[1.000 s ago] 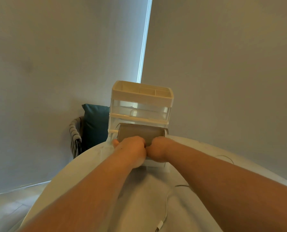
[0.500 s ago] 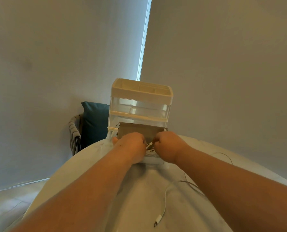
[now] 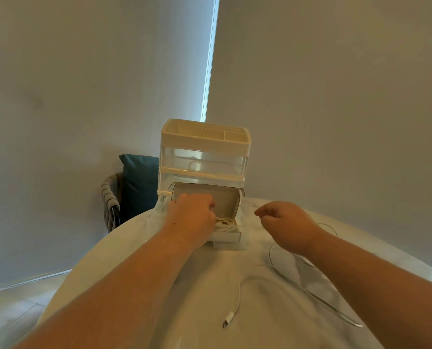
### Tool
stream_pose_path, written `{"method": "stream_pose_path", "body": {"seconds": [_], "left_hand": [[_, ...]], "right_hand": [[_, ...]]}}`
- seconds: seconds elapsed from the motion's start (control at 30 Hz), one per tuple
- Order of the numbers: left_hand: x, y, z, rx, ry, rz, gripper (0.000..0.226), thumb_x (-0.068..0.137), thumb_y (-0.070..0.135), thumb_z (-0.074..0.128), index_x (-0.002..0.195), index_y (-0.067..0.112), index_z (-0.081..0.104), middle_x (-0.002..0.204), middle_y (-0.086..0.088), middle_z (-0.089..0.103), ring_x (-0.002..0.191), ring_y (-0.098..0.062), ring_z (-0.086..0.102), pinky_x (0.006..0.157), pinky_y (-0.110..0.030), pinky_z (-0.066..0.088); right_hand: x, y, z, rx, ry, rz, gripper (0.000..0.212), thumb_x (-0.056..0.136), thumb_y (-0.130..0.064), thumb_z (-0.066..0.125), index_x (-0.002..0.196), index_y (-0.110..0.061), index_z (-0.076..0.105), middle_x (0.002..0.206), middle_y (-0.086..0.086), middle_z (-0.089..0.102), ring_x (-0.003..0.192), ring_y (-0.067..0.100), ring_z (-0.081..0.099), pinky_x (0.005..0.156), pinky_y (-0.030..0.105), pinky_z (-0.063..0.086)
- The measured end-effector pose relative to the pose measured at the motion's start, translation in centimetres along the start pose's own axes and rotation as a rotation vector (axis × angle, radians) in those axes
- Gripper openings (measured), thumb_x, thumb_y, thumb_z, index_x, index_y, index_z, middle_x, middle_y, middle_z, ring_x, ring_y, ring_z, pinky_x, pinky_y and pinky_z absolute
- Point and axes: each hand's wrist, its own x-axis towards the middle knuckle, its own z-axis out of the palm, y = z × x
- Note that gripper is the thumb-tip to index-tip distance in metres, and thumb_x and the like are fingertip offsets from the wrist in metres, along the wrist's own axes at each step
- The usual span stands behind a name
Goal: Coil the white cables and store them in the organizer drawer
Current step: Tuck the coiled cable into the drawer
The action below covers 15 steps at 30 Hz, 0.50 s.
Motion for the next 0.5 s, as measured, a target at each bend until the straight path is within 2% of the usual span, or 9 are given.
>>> {"method": "stream_pose_path", "body": {"seconds": [0.07,0.13,0.2,0.27,0.33,0.4,0.43,0.5], "left_hand": [[-0.4,0.3,0.3,0.082,-0.097,0.014,0.028,0.097,0.027,0.042,0.109,0.029,0.067,0.103,0.007,0.068,0.094,-0.014,0.059,0.093,-0.041,0.050],[-0.6,0.0,0.7,0.051,-0.156,0.003,0.026,0.098,0.027,0.043,0.109,0.028,0.067,0.101,0.006,0.067,0.090,-0.011,0.059,0.091,-0.037,0.052],[-0.2,-0.3,0.6,-0.051,-0.146,-0.040,0.025,0.099,0.019,0.048,0.116,0.026,0.064,0.111,0.005,0.064,0.094,-0.008,0.058,0.089,-0.027,0.050],[0.5,-0.7,-0.4,-0.121,-0.110,-0.100,0.035,0.095,0.006,0.055,0.126,0.023,0.059,0.126,-0.001,0.059,0.101,-0.010,0.055,0.085,-0.021,0.044],[0.7,-1.4,-1.7,-0.183,-0.024,-0.121,0.044,0.093,-0.003,0.055,0.130,0.021,0.058,0.133,-0.004,0.056,0.112,-0.017,0.056,0.088,-0.023,0.043],[0.2,-2.3,-2.5,-0.211,0.038,-0.132,0.043,0.095,-0.002,0.052,0.130,0.021,0.058,0.133,-0.003,0.057,0.117,-0.019,0.056,0.095,-0.027,0.045],[0.0,-2.5,-2.8,-0.178,0.024,-0.149,0.039,0.096,0.003,0.053,0.129,0.023,0.058,0.132,-0.002,0.059,0.115,-0.019,0.057,0.098,-0.031,0.047],[-0.2,-2.5,-3.1,0.011,-0.107,-0.170,0.032,0.099,0.019,0.052,0.128,0.030,0.058,0.131,-0.001,0.060,0.115,-0.020,0.056,0.104,-0.044,0.045]], "right_hand": [[-1.3,0.5,-0.5,0.045,0.033,0.005,0.036,0.094,-0.015,0.050,0.124,-0.023,0.067,0.124,-0.006,0.067,0.106,0.010,0.058,0.089,0.022,0.040],[-2.6,1.1,-0.7,0.078,0.070,-0.008,0.033,0.094,-0.015,0.051,0.120,-0.026,0.068,0.118,-0.010,0.067,0.100,0.006,0.059,0.080,0.016,0.042],[-3.7,1.7,-0.7,0.114,0.095,-0.001,0.030,0.095,-0.015,0.053,0.116,-0.029,0.069,0.112,-0.012,0.067,0.091,0.000,0.060,0.068,0.006,0.038],[-4.2,2.3,-0.2,0.136,0.100,0.002,0.029,0.095,-0.014,0.054,0.114,-0.030,0.069,0.112,-0.013,0.067,0.089,-0.005,0.059,0.065,0.005,0.038],[-4.4,2.2,0.3,0.119,0.087,-0.004,0.029,0.096,-0.014,0.054,0.116,-0.029,0.068,0.113,-0.013,0.066,0.094,-0.002,0.058,0.071,0.005,0.037],[-3.8,1.5,0.6,0.073,0.059,-0.022,0.029,0.097,-0.017,0.054,0.122,-0.028,0.066,0.115,-0.013,0.064,0.101,0.003,0.056,0.082,0.012,0.039],[-3.3,0.8,0.8,0.049,0.045,-0.038,0.029,0.098,-0.020,0.054,0.124,-0.028,0.065,0.118,-0.012,0.064,0.104,0.005,0.056,0.088,0.016,0.040],[-1.9,-0.8,1.3,0.010,0.012,-0.082,0.030,0.100,-0.023,0.053,0.127,-0.026,0.064,0.122,-0.009,0.063,0.106,0.008,0.056,0.093,0.021,0.041]]}}
